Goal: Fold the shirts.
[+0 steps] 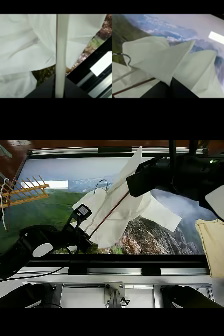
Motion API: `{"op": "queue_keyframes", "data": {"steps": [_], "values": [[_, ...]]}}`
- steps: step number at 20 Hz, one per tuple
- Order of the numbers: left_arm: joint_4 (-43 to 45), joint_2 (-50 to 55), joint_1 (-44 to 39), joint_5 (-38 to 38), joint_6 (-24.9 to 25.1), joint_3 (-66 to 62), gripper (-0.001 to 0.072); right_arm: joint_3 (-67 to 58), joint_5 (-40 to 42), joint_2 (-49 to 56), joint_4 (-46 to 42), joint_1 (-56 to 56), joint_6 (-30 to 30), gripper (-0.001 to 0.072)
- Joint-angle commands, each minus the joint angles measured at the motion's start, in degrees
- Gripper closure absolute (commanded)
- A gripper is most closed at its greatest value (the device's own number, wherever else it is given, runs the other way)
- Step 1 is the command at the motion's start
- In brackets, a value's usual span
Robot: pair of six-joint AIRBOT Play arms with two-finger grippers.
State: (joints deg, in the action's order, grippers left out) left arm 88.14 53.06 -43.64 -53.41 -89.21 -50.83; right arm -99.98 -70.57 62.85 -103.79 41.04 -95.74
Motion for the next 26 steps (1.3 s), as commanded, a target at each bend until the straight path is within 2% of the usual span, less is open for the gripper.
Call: {"op": "queue_keyframes", "data": {"steps": [1, 5, 11, 17, 18, 19, 20, 23, 26], "values": [[-1.77, 0.15, -0.31, 0.37, -4.96, -0.13, 0.0665, -0.04, 0.02, -0.28, -2.36, 0.59, 0.2, 0.0656], [-1.6, 0.15, -2.23, 4.48, -9.09, -0.15, 0.0665, -0.04, -0.04, -0.26, 1.81, 0.61, 2.01, 0.0655], [-1.6, 0.15, -6.47, 17.77, -9.46, -0.17, 0.0665, -0.04, -3.76, 4.13, 8.26, 0.61, 1.88, 0.0655], [0.61, 0.15, -6.16, 14.12, -9.66, -0.15, 0.0664, -0.04, -5.4, 7.04, 5.31, 0.57, -0.22, 0.0654], [0.85, 0.15, -5.9, 14.25, -9.46, -0.17, 0.0664, -0.04, -5.62, 7.06, 5.33, 0.57, -0.22, 0.0579], [1.46, 0.15, -5.77, 14.4, -9.46, -0.17, 0.0664, -0.04, -5.66, 7.04, 5.31, 0.57, -0.22, 0.027], [1.97, 0.15, -5.77, 14.29, -9.42, -0.17, 0.0664, -0.07, -6.27, 6.84, 5.09, 0.55, -0.33, 0.0081], [2.38, 0.15, -5.75, 13.75, -9.42, -0.17, 0.0664, -0.07, -5.88, 3.8, 2.99, -2.89, -1.49, 0.0081], [2.86, 0.15, -5.66, 13.77, -9.42, -0.17, 0.0664, -0.04, -5.4, -1.14, 4.35, -15.58, -1.92, 0.0082]]}}
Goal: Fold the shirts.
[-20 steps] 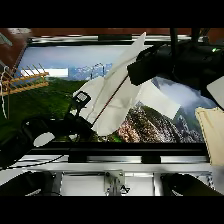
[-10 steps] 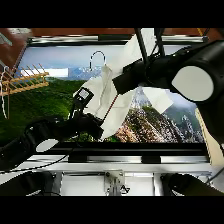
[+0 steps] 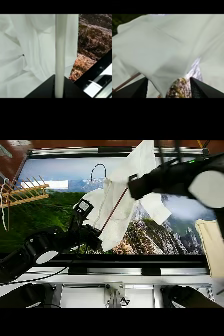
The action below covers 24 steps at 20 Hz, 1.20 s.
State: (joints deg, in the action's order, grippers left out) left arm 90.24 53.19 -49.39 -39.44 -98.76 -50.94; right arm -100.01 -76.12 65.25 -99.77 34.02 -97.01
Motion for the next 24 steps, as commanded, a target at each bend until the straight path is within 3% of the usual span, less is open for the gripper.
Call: {"op": "queue_keyframes", "data": {"steps": [1, 3, 5, 7, 8, 10, 11, 12, 16, 19, 22, 24], "values": [[1.05, 0.02, 0.09, -0.2, 0.55, -0.07, 0.0664, -0.02, 0.11, -4.68, 2.4, -14.45, 0.37, 0.0082], [1.42, 0.02, 0.09, -0.22, 1.99, -0.11, 0.0664, 0.04, -2.75, -4.68, 14.45, -29.81, 4.35, 0.028], [1.53, 0.07, 0.2, -0.26, 3.8, -0.11, 0.0664, 0.02, -9.7, -1.18, 32.17, -45.38, 10.75, 0.025], [1.51, 0.09, 0.52, -1.01, 5.57, -0.11, 0.0664, 0.02, -14.75, 3.26, 42.27, -54.82, 17.44, 0.0252], [1.49, 0.09, 0.52, -2.21, 7.39, -0.11, 0.0664, 0.02, -15.72, 4.92, 43.3, -56.76, 25.62, 0.0252], [1.51, 0.09, 0.57, -5.88, 11.74, -0.11, 0.0664, 0.02, -16.28, 6.8, 42.99, -56.43, 51.89, 0.0221], [1.51, 0.09, 0.57, -7.74, 13.6, -0.11, 0.0664, 0.02, -15.74, 7.23, 43.5, -55.39, 63.32, 0.0051], [1.51, 0.11, 0.55, -8.9, 14.95, -0.11, 0.0664, 0.02, -13.99, 7.43, 43.32, -53.64, 70.58, 0.0043], [3.37, 0.33, 0.55, -9.73, 17.59, -0.09, 0.0664, 0.02, -3.96, 7.43, 41.42, -45.92, 84.63, 0.0043], [5.86, 0.33, 0.55, -9.68, 18.64, -0.11, 0.0664, 0.02, -1.2, 7.67, 37.55, -39.32, 92.37, 0.0043], [6.14, 0.33, 0.55, -9.66, 19.63, -0.11, 0.0664, 0.04, -1.07, 8.13, 29.59, -32.65, 95.27, 0.0043], [6.23, 0.31, 0.55, -9.16, 20.44, -0.11, 0.0664, 0.04, -0.83, 8.79, 30.88, -30.67, 95.41, 0.0043]]}}
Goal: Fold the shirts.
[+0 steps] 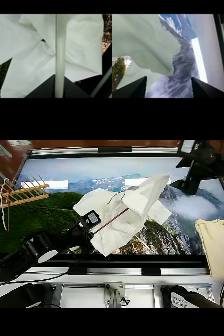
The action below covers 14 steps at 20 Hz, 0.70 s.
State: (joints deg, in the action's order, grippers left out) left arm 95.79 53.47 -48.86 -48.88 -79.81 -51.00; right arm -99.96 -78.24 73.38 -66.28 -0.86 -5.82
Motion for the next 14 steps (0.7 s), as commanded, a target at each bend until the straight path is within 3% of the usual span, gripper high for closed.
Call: {"op": "queue_keyframes", "data": {"steps": [1, 6, 8, 10, 13, 14], "values": [[0.68, -0.04, 0.02, 0.74, 2.43, -0.04, 0.0664, 0.0, 0.33, 1.16, -2.03, 5.25, 4.17, 0.0043], [0.81, -1.33, 0.22, 6.84, 2.86, -0.15, 0.0664, 0.0, -5.46, 4.68, -2.34, 7.52, 2.47, 0.0062], [0.94, -2.51, 0.92, 7.32, 2.91, -0.15, 0.0664, 0.0, -5.97, 5.03, -5.05, 7.48, -1.33, 0.0256], [0.96, -3.19, 2.21, 7.32, 4.04, -0.15, 0.0664, -0.02, -6.03, 4.96, -4.79, 7.48, -1.31, 0.0627], [1.33, -2.95, 5.53, 7.5, 4.37, -0.15, 0.0642, -0.02, -5.97, 4.96, -4.59, 7.48, -2.08, 0.0655], [1.53, -3.17, 6.95, 7.52, 4.37, -0.24, 0.0511, -0.02, -5.97, 4.96, -4.7, 7.48, -2.97, 0.0655]]}}
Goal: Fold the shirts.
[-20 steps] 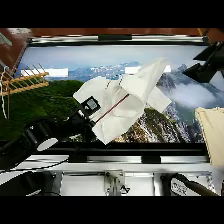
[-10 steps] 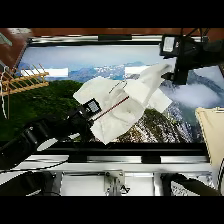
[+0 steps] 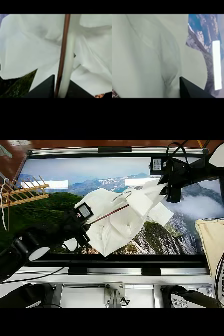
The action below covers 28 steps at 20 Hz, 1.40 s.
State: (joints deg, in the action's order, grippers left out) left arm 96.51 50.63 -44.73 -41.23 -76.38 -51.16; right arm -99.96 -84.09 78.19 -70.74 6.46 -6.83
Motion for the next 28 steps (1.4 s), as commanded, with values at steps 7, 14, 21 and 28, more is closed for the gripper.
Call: {"op": "queue_keyframes", "data": {"steps": [7, 14, 21, 28], "values": [[9.05, -2.86, 13.14, -0.2, 0.96, -9.2, 0.0011, -0.02, -0.15, 0.09, -0.31, 0.15, -3.52, 0.0656], [8.66, -8.55, 21.53, -1.51, 0.46, -14.05, 0.0013, -0.02, -0.09, -3.67, 0.66, 0.15, -9.75, 0.0657], [-10.38, -9.66, 27.89, -12.9, -25.29, -6.25, 0.0041, -0.02, 0.13, -10.97, 6.95, 0.2, -27.87, 0.0659], [-46.6, -2.99, 13.49, 21.46, -25.31, 9.03, 0.004, -0.02, 0.57, -17.27, 9.38, 0.2, -33.18, 0.066]]}}
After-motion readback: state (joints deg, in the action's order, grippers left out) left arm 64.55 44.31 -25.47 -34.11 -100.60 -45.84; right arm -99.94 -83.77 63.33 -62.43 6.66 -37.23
